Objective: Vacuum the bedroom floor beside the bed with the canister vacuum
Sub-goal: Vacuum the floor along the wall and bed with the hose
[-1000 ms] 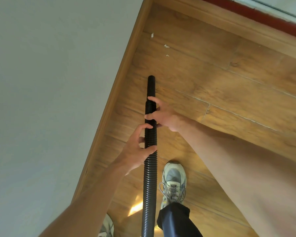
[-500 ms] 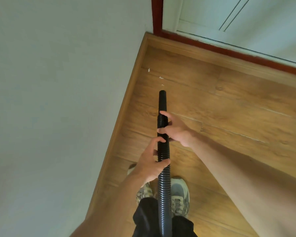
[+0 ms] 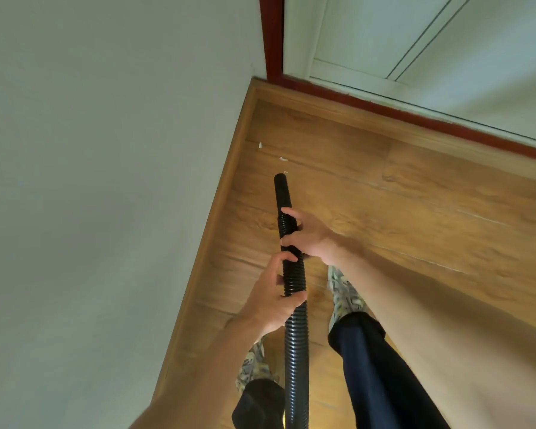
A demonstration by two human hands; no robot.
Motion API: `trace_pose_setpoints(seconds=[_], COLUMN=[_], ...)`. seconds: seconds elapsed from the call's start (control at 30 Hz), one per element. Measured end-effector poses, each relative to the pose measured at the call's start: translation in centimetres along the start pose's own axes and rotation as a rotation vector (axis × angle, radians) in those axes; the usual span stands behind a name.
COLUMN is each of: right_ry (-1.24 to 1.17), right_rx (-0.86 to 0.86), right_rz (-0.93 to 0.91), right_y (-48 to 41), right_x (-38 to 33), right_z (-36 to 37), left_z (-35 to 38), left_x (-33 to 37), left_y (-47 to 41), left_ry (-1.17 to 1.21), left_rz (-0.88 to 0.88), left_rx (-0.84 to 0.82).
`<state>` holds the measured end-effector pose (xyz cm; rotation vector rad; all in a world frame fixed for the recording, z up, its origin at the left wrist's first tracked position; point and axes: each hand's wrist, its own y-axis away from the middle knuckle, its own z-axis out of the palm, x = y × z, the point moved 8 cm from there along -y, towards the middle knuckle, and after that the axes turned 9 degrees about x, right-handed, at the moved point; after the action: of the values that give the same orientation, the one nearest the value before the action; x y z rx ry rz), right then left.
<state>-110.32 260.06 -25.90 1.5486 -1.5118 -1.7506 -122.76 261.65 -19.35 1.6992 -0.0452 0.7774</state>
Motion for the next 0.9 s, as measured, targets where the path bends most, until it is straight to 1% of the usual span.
trace_pose_setpoints(seconds=[0.17, 0.4, 0.53, 0.9], right_ry=[0.057, 0.085, 0.038, 0.062], right_rx=[-0.035, -0.045, -0.048, -0.124], right_rz=[0.021, -0.072, -0.077, -0.102], right_y=[-3.4, -5.7, -6.6, -9.5], right_x=[1.3, 0.9, -0.5, -6.2], right_z=[-1.0, -2.3, -2.5, -0.4], left_z=[1.5, 2.9, 2.1, -2.2], left_x=[-0.6, -0.3, 1.1, 3.9], left_y=[-3.4, -5.8, -6.8, -9.4], left_ry=[0.012, 0.016, 0.016, 0.072], left_rz=[-0.049, -0.053, -0.038, -0.006], left_rx=[0.025, 0.063, 0.078, 0.14])
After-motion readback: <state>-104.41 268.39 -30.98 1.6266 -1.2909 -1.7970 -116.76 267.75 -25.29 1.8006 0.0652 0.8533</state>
